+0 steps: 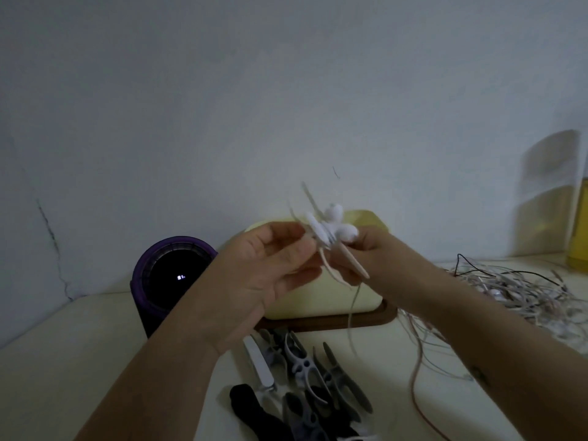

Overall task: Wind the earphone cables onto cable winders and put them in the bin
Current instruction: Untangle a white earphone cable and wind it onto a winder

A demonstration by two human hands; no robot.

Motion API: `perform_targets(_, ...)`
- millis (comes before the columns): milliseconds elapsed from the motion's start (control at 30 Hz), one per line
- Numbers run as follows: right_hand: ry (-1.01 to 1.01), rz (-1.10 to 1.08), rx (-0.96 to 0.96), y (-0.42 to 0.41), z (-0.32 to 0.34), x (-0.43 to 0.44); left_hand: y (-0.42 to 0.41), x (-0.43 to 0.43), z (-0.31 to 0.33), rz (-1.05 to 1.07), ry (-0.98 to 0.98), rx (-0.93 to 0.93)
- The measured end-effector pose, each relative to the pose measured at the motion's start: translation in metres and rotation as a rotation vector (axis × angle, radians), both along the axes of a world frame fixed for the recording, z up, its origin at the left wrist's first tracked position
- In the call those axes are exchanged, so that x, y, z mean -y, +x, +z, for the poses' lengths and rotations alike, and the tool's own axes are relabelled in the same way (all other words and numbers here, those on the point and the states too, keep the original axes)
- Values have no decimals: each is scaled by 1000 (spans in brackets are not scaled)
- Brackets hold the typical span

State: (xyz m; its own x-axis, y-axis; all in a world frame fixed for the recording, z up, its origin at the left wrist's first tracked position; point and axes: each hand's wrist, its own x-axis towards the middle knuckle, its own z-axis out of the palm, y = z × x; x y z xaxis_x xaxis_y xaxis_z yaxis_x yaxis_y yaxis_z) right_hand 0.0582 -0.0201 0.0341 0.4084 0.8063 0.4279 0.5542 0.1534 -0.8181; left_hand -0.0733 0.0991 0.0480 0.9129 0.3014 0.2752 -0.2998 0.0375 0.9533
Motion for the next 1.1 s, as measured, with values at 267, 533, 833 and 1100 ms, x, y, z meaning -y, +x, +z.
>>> perform_targets(267,-174,-95,295,-11,6,3,5,-13,-4,206,-156,30)
perform_targets(533,-302,-165,510,-19,20,18,9,-24,-16,526,180,-72)
perform_targets(833,-85,-279,570,-14,34,27,9,-17,-19,417,595,-203)
perform_targets(1100,50,-262,374,4,35,32,5,-10,-16,146,620,-143)
